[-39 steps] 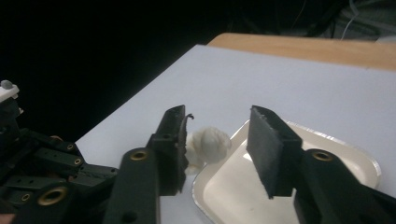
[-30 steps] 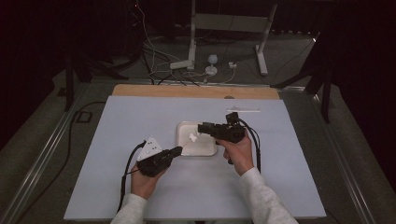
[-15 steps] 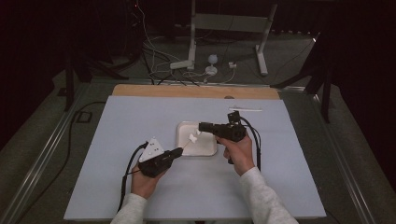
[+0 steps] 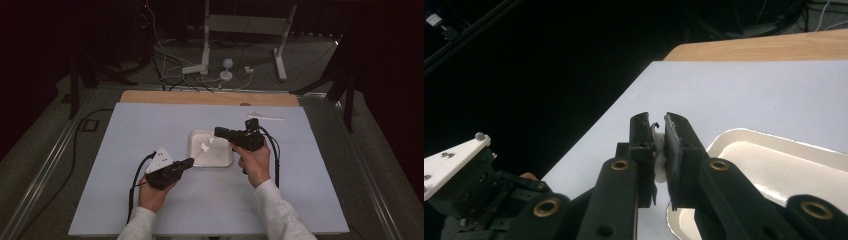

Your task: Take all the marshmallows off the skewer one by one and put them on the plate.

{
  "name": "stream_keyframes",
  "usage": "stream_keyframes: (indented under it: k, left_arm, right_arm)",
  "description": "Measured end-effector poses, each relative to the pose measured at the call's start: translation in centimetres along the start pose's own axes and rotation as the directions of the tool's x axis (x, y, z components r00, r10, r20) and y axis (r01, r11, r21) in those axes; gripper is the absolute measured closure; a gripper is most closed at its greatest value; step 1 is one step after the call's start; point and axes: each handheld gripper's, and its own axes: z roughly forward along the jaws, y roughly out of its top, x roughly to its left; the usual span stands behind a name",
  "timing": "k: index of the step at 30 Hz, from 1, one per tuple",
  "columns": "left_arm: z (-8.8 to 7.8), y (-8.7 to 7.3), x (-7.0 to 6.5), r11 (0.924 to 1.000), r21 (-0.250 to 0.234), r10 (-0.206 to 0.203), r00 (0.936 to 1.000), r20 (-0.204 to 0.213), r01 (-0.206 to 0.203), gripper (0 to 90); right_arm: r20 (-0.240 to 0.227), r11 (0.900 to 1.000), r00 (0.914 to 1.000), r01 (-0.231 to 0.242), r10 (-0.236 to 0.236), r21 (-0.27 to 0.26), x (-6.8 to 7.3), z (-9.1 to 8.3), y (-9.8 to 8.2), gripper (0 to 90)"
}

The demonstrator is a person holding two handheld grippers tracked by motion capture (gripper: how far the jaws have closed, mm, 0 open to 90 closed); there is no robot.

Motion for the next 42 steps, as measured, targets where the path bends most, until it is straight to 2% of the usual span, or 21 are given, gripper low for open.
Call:
stream_keyframes:
  k: [11, 12, 13, 14, 16, 18, 22, 26, 29, 34, 42]
  left_arm:
    - [-0.2, 0.0, 0.3, 1.0, 0.007, 0.002, 1.0, 0.001, -0.002, 90.0]
    - [-0.2, 0.0, 0.2, 0.9998, 0.018, 0.008, 0.9999, -0.007, -0.008, 90.0]
    - [-0.2, -0.2, 0.2, 0.9978, 0.058, 0.034, 0.9988, -0.035, -0.032, 90.0]
    - [-0.3, -0.6, 0.5, 0.997, 0.073, 0.029, 0.9988, -0.04, -0.026, 90.0]
    - [-0.8, -1.1, 1.4, 0.9979, 0.021, -0.061, 0.998, -0.016, 0.061, 90.0]
    - [-1.0, -0.8, 1.6, 0.9968, -0.015, -0.078, 0.9969, -0.004, 0.078, 90.0]
    - [-1.0, -0.6, 1.5, 0.9968, -0.019, -0.078, 0.9969, -0.012, 0.078, 90.0]
    - [-0.9, -0.6, 1.5, 0.996, -0.026, -0.086, 0.9962, -0.013, 0.085, 90.0]
    - [-1.0, -0.6, 1.6, 0.9955, -0.03, -0.09, 0.9958, -0.013, 0.09, 90.0]
    - [-1.0, -0.6, 1.6, 0.9951, -0.032, -0.094, 0.9955, -0.013, 0.094, 90.0]
    - [-0.9, -0.7, 1.7, 0.9938, -0.033, -0.106, 0.9942, -0.013, 0.106, 90.0]
  right_arm:
    - [0.072, 0.998, 0.9961, 0.052, -0.05, -0.029, 0.6, -0.1, 0.1, 88.0]
    - [0.088, 0.998, 0.9945, 0.06, -0.056, -0.034, 0.6, -0.2, 0.1, 88.3]
    - [0.109, 0.997, 0.9923, 0.063, -0.058, -0.043, 0.6, -0.3, 0.2, 88.6]
    - [0.149, 0.995, 0.9874, 0.066, -0.054, -0.08, 0.5, -0.8, 0.4, 88.8]
    - [0.142, 0.988, 0.9898, 0.016, 0.006, -0.152, -0.7, -2.5, 1.4, 88.5]
    - [0.128, 0.991, 0.9917, 0.015, 0.003, -0.136, -1.3, -3.6, 2.1, 87.9]
    - [0.133, 0.993, 0.9905, 0.051, -0.036, -0.109, -1.3, -4.0, 2.2, 87.1]
    - [0.147, 0.995, 0.9868, 0.078, -0.069, -0.058, -1.2, -2.8, 1.5, 86.7]
    - [0.152, 0.996, 0.9853, 0.083, -0.077, -0.031, -1.3, -1.8, 1.1, 86.5]
    - [0.139, 0.998, 0.9883, 0.062, -0.063, 0.01, -1.8, -0.6, 0.5, 86.0]
    - [0.166, 0.994, 0.9832, 0.063, -0.076, 0.085, -2.5, 1.4, -0.6, 85.2]
